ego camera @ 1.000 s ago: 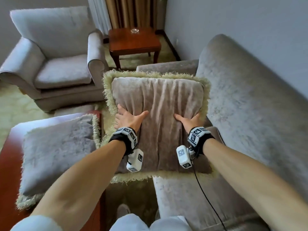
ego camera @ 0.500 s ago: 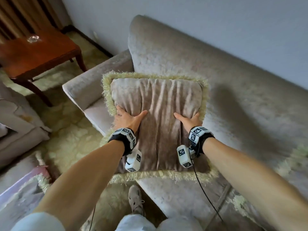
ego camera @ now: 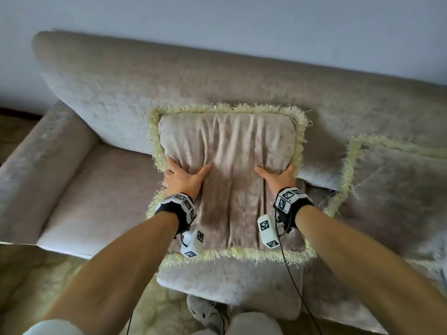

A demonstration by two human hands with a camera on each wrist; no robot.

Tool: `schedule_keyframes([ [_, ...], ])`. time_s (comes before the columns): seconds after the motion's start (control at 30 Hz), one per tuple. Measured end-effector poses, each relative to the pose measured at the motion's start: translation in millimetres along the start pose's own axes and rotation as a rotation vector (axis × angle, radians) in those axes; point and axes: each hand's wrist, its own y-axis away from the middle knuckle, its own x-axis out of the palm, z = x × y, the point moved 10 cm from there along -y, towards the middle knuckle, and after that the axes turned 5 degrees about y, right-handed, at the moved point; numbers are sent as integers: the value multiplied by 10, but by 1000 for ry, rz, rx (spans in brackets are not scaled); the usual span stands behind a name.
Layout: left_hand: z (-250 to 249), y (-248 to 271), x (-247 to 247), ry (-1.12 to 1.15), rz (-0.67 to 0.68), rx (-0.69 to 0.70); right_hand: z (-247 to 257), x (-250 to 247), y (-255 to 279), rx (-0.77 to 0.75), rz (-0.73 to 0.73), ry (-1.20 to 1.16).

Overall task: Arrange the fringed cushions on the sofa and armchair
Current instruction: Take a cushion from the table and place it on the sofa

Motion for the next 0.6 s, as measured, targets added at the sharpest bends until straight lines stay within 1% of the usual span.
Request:
schedule_keyframes([
  [0.1,-233,-124,363,-38,30,20,-117,-217,-294,54,-27,-20],
  [0.2,-418,-264,619,-54,45,46,-164,-332,-514,85,-42,-87],
  [0.33,-575,-460,908,-69,52,64,-252,-363,-794,104,-60,-128],
  [0.47,-532,-708,1102,-102,65,31,-336,-248,-1007,114,-52,-89],
  [0.6,-397,-907,1288,-150,94,-17,-472,-46,-1227,194,-27,9],
])
